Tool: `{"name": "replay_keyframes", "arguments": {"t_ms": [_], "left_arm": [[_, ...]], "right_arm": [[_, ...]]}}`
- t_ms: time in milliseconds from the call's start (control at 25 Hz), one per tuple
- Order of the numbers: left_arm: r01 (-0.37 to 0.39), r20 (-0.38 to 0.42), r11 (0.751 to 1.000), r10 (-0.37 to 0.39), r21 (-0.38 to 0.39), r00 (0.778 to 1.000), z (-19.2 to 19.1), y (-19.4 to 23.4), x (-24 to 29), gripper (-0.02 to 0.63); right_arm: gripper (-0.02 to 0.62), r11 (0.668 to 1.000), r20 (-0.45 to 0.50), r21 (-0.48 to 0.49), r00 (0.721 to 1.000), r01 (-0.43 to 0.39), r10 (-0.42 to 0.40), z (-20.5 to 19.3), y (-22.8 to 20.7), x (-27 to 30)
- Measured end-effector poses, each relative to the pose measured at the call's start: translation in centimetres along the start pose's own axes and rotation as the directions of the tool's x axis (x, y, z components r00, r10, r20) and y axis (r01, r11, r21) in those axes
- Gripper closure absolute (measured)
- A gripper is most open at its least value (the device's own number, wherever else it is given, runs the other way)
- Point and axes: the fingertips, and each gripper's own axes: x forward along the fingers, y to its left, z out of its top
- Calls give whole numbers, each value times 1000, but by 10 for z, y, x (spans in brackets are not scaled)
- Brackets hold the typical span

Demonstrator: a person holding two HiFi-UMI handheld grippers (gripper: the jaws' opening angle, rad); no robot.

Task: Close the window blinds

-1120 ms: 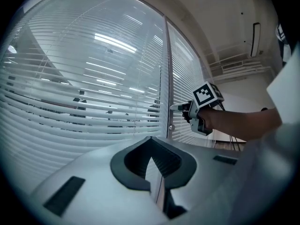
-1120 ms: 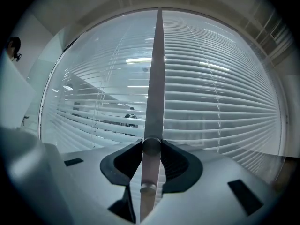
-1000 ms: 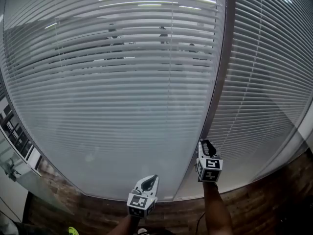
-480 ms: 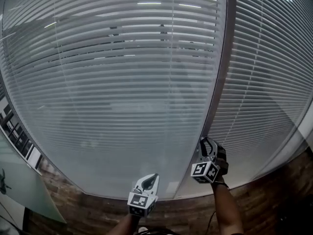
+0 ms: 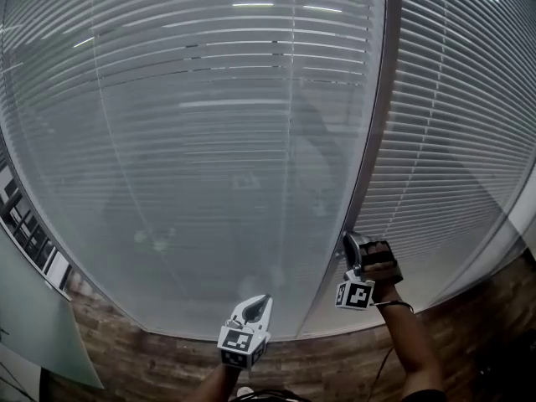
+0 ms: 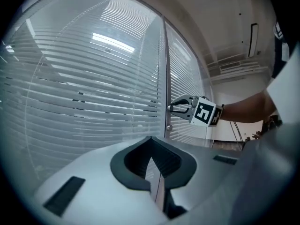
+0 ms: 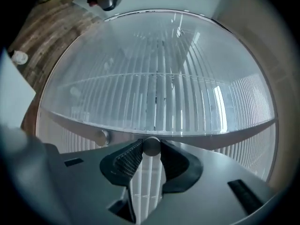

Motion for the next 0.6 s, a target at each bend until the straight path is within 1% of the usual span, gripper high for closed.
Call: {"name": "replay_keyframes", "arguments": {"t_ms": [120, 200, 240, 280, 320, 360, 400, 440, 520, 600], "left_arm": [[1, 3, 1000, -1, 2, 1000, 1, -3, 2, 606], [2, 3, 1000, -2, 3, 1000, 2, -4, 2, 606], [2, 2, 1000, -2, 4, 1000, 2, -5, 1, 606], [2, 2, 1000, -2, 6, 1000, 2, -6, 1, 606], [1, 2, 1000, -1, 7, 1000, 2, -6, 1, 606], [0, 3, 1000, 0, 8, 1000, 2, -6, 0, 606], [-2, 2, 1000, 2, 8, 1000, 1, -6, 0, 606], [-2, 0, 1000, 2, 8, 1000, 1, -6, 0, 606], [2, -1, 1000, -2, 7, 1000, 1, -8, 1, 605], [1, 2, 1000, -1, 5, 1000, 1, -9, 1, 606]], "right_arm": [[469, 998, 11, -59, 1000, -1, 2, 0, 0, 1], [469, 999, 12, -43, 1000, 4, -3, -1, 0, 1], [469, 1000, 11, -13, 1000, 7, -7, -1, 0, 1], [469, 999, 11, 37, 1000, 9, -10, -1, 0, 1], [469, 994, 10, 113, 1000, 10, -11, -2, -1, 1], [469, 976, 8, 216, 1000, 8, -10, -4, -2, 1], [468, 942, 5, 336, 1000, 6, -8, -5, -3, 2], [469, 890, 3, 456, 1000, 4, -6, -5, -5, 2], [468, 759, 8, 651, 1000, -3, -3, -5, -9, 0], [468, 623, 18, 782, 1000, -14, 0, -4, -15, -1]]}}
